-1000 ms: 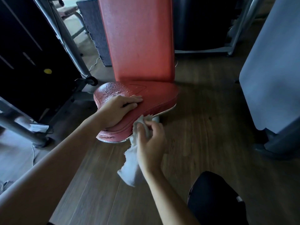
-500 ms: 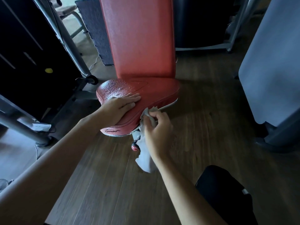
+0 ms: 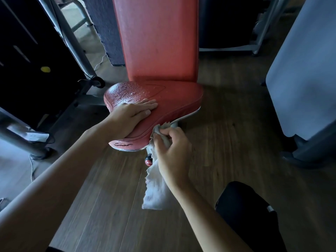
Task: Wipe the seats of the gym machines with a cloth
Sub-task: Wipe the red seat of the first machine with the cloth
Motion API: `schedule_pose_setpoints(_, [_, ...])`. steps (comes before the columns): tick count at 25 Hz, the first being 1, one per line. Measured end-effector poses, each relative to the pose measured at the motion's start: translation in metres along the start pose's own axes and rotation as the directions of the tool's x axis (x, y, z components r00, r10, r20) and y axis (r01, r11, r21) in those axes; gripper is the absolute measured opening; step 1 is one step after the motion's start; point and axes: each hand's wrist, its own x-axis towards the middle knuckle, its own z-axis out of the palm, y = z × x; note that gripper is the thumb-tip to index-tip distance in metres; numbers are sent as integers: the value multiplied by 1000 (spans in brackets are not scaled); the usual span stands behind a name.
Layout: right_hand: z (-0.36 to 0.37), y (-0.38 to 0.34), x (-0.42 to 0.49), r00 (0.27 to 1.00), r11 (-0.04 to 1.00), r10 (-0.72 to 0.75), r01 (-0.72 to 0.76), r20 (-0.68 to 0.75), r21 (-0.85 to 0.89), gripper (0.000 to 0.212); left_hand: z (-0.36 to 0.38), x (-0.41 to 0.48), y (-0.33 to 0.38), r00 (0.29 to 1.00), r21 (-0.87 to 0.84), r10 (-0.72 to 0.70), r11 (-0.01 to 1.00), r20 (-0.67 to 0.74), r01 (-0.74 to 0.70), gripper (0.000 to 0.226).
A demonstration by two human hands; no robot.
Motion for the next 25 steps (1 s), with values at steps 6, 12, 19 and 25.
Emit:
schedule_pose_setpoints(6, [-5, -1, 22, 991, 990, 131, -129, -28, 63, 9, 0, 3, 1, 1000, -10, -25, 1000, 13, 25, 38])
schedule_pose_setpoints(12, [2, -2, 19, 998, 997, 59, -57, -38, 59, 8, -1, 2, 4, 999, 11, -31, 999, 15, 31, 38])
schedule_pose_setpoints(19, [-2, -8, -4, 997, 998, 59, -58, -44, 38, 7, -1, 1, 4, 1000, 22, -17, 1000, 4, 17, 37])
schedule_pose_setpoints(25, [2, 5, 16, 995, 1000, -4, 3, -104, -18, 5, -2, 0, 2, 1000, -3, -26, 1000, 4, 27, 38])
